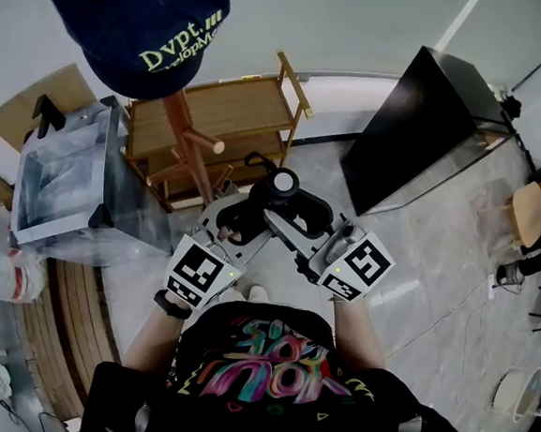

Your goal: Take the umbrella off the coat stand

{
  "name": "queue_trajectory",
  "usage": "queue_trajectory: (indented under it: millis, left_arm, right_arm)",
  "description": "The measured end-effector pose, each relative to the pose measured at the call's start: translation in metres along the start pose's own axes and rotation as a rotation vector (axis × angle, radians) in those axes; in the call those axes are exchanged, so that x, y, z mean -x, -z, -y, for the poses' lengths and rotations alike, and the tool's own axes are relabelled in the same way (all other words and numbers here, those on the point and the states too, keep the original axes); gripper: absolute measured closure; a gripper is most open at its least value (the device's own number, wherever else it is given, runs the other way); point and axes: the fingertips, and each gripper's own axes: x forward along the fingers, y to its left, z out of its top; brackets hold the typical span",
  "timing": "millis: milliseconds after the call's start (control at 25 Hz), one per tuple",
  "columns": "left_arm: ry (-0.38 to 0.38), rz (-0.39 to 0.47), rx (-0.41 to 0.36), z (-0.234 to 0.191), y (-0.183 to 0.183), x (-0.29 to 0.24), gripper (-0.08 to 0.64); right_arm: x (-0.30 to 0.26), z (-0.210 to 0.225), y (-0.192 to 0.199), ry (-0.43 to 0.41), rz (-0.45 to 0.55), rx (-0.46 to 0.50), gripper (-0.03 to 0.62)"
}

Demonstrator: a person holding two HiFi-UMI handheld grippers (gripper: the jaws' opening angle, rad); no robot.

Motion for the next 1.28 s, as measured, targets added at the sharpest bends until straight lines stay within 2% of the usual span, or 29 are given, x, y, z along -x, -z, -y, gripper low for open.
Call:
queue_trajectory:
  millis: [600, 1280]
  left_arm:
    - [0.121, -0.012, 0.011, 0.036, 0.006, -0.044, 0.348]
    - [0.133, -0.026, 0.026, 0.039, 0.019, -0.053, 0.348]
  right_arm:
    - [0.049, 0.025, 0.009, 0.122, -0.017, 0.014, 0.385]
    - [0.055, 0.031, 0.023, 0.132, -0.04, 0.01, 0.385]
